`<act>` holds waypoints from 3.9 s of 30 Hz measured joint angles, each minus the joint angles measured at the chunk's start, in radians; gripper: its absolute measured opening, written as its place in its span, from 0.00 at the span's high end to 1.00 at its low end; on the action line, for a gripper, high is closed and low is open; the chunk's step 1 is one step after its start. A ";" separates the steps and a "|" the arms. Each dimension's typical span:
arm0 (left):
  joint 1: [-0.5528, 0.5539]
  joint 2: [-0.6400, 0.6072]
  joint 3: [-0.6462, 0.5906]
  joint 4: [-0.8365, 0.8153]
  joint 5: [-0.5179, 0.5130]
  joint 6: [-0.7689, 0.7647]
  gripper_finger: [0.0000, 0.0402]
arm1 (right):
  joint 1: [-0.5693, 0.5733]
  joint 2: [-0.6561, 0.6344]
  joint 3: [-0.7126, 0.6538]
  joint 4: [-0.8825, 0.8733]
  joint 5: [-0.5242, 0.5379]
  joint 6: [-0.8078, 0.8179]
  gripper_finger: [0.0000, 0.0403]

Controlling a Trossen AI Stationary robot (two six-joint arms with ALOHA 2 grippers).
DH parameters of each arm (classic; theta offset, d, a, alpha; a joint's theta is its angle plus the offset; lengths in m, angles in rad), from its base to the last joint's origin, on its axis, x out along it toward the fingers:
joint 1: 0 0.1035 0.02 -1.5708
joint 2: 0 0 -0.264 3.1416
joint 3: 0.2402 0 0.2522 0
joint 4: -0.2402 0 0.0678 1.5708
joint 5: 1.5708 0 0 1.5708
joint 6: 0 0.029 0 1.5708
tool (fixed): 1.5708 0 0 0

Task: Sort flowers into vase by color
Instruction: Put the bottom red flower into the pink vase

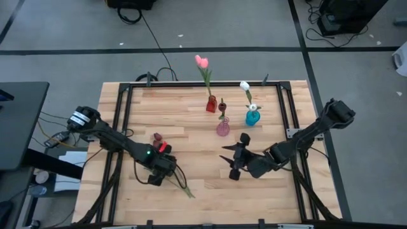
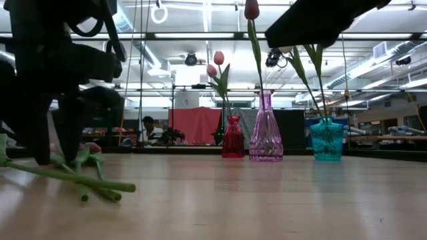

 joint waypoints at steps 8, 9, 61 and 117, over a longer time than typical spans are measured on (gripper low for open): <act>0.001 -0.006 0.049 0.008 -0.007 0.040 0.61 | -0.035 0.062 0.000 0.044 -0.053 -0.011 0.54; 0.001 -0.006 0.054 0.006 -0.010 0.053 0.61 | -0.042 0.065 0.000 0.052 -0.063 -0.011 0.54; 0.187 0.061 0.449 -0.141 -0.268 0.348 0.98 | -0.111 0.068 0.000 0.134 -0.223 -0.038 0.62; 0.123 0.073 0.178 0.148 -0.221 0.058 0.64 | -0.183 0.153 0.002 0.031 -0.432 0.128 0.75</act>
